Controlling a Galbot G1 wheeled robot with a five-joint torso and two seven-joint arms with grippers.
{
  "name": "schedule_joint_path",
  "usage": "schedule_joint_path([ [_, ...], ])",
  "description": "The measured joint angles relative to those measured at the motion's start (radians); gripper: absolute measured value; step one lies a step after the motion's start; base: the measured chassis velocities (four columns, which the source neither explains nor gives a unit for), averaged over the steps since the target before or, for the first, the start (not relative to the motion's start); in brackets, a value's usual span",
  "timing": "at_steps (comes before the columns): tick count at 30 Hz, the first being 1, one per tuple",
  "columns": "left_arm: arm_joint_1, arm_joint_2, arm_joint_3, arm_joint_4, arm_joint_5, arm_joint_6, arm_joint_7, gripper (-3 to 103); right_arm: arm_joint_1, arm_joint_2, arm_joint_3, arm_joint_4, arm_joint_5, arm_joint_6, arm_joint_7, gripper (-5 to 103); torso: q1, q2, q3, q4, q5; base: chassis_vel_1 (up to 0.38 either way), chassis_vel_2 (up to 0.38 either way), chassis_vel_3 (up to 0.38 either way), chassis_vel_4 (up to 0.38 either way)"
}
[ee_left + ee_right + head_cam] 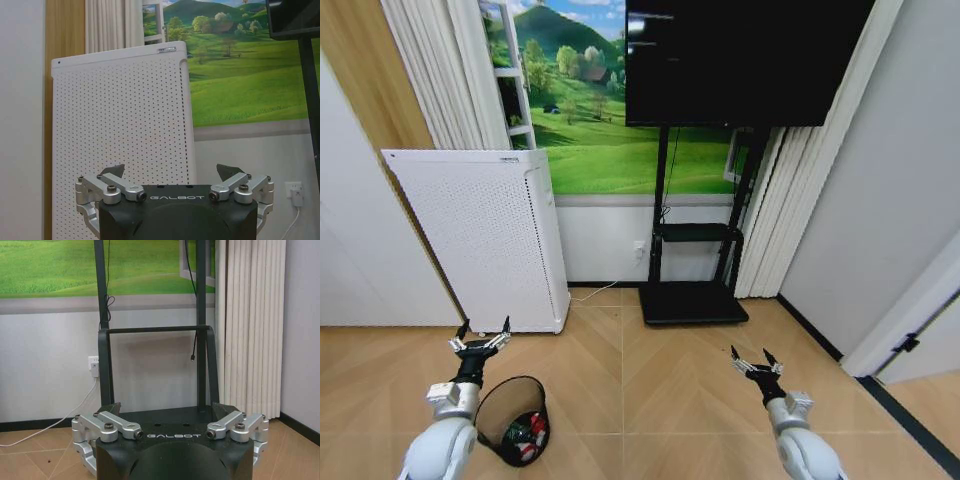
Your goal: Pick up the trash bin and place the garbage on the floor into it.
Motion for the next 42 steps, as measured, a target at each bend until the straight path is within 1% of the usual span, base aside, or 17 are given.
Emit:
schedule_joint_path([
  [2,0.000,0.000,0.000,0.000,0.000,0.000,0.000,100,0.000,0.000,0.000,0.000,0.000,0.000,0.000,100,0.002,0.007,0.004,0.0000,0.0000,0.000,0.000,0.000,0.000],
  [4,0.000,0.000,0.000,0.000,0.000,0.000,0.000,100,0.000,0.000,0.000,0.000,0.000,0.000,0.000,100,0.007,0.022,0.015,0.0000,0.0000,0.000,0.000,0.000,0.000],
  [8,0.000,0.000,0.000,0.000,0.000,0.000,0.000,100,0.000,0.000,0.000,0.000,0.000,0.000,0.000,100,0.012,0.032,0.021,0.0000,0.0000,0.000,0.000,0.000,0.000],
  [10,0.000,0.000,0.000,0.000,0.000,0.000,0.000,100,0.000,0.000,0.000,0.000,0.000,0.000,0.000,100,0.017,0.048,0.031,0.0000,0.0000,0.000,0.000,0.000,0.000],
  [14,0.000,0.000,0.000,0.000,0.000,0.000,0.000,100,0.000,0.000,0.000,0.000,0.000,0.000,0.000,100,0.021,0.059,0.039,0.0000,0.0000,0.000,0.000,0.000,0.000],
  [19,0.000,0.000,0.000,0.000,0.000,0.000,0.000,100,0.000,0.000,0.000,0.000,0.000,0.000,0.000,100,0.029,0.084,0.055,0.0000,0.0000,0.000,0.000,0.000,0.000],
  [28,0.000,0.000,0.000,0.000,0.000,0.000,0.000,100,0.000,0.000,0.000,0.000,0.000,0.000,0.000,100,0.038,0.109,0.071,0.0000,0.0000,0.000,0.000,0.000,0.000],
  [31,0.000,0.000,0.000,0.000,0.000,0.000,0.000,100,0.000,0.000,0.000,0.000,0.000,0.000,0.000,100,0.046,0.131,0.085,0.0000,0.0000,0.000,0.000,0.000,0.000],
  [40,0.000,0.000,0.000,0.000,0.000,0.000,0.000,100,0.000,0.000,0.000,0.000,0.000,0.000,0.000,100,0.058,0.164,0.105,0.0000,0.0000,0.000,0.000,0.000,0.000],
  [42,0.000,0.000,0.000,0.000,0.000,0.000,0.000,100,0.000,0.000,0.000,0.000,0.000,0.000,0.000,100,0.064,0.178,0.114,0.0000,0.0000,0.000,0.000,0.000,0.000],
])
